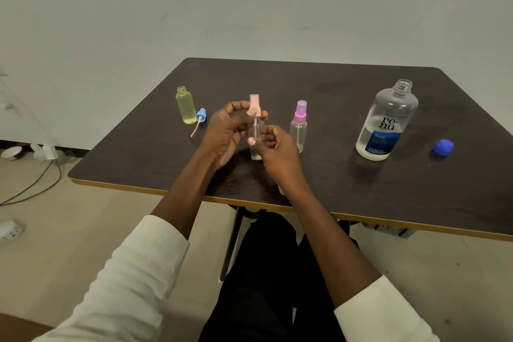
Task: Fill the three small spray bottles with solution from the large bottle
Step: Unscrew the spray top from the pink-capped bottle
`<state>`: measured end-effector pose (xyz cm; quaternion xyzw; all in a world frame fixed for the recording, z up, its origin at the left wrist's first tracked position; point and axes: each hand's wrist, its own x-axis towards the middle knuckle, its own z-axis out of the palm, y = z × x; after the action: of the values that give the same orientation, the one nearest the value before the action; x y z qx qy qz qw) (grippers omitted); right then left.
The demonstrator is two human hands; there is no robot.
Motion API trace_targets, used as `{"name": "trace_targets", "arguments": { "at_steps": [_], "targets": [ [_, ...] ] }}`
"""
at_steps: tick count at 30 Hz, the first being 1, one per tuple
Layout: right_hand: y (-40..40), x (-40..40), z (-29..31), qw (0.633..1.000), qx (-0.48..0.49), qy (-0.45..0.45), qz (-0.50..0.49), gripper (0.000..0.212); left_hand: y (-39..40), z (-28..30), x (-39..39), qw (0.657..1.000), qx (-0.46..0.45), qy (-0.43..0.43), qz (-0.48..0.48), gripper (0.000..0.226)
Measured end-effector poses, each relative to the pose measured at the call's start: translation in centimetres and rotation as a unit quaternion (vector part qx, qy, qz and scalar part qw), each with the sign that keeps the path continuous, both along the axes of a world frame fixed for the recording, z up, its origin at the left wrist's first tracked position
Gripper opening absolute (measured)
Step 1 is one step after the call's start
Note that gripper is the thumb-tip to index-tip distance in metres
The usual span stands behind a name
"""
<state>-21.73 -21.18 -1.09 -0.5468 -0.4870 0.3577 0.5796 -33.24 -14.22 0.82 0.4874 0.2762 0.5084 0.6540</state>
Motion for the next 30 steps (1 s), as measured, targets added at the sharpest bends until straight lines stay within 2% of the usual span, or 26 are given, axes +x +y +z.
{"name": "trace_targets", "arguments": {
  "at_steps": [3, 7, 10, 16, 21, 24, 27, 30],
  "targets": [
    [-0.2, -0.1, 0.0, 1.0, 0.004, -0.005, 0.0, 0.025, -0.1, 0.1, 0.3, 0.999, -0.006, 0.005, 0.052, 0.025],
    [-0.2, -0.1, -0.1, 1.0, 0.011, -0.009, -0.01, 0.024, 0.0, -0.1, 0.0, 1.0, 0.006, -0.004, 0.009, 0.013],
    [-0.2, -0.1, -0.1, 1.0, 0.003, -0.012, -0.011, 0.026, 0.0, -0.3, -0.1, 1.0, 0.015, 0.003, 0.011, 0.015],
    [-0.6, -0.1, 0.0, 1.0, 0.0, -0.015, -0.016, 0.026, 1.0, 0.9, 0.4, 0.996, -0.023, -0.04, 0.082, 0.009],
    [-1.0, -0.1, 0.1, 0.999, 0.009, -0.021, -0.038, 0.028, 3.1, 2.7, 0.9, 0.983, -0.055, -0.05, 0.168, 0.016],
    [-1.2, -0.1, 0.4, 0.998, 0.024, -0.018, -0.06, 0.031, 5.0, 2.9, 1.1, 0.971, -0.078, 0.039, 0.224, 0.022],
    [-1.3, -0.1, 0.7, 0.997, 0.029, -0.01, -0.075, 0.032, 6.3, 1.9, 1.9, 0.957, -0.063, 0.157, 0.236, 0.026],
    [-1.4, 0.0, 0.6, 0.997, 0.022, -0.02, -0.071, 0.033, 6.6, 0.2, 2.5, 0.908, 0.004, 0.326, 0.263, 0.031]
  ]
}}
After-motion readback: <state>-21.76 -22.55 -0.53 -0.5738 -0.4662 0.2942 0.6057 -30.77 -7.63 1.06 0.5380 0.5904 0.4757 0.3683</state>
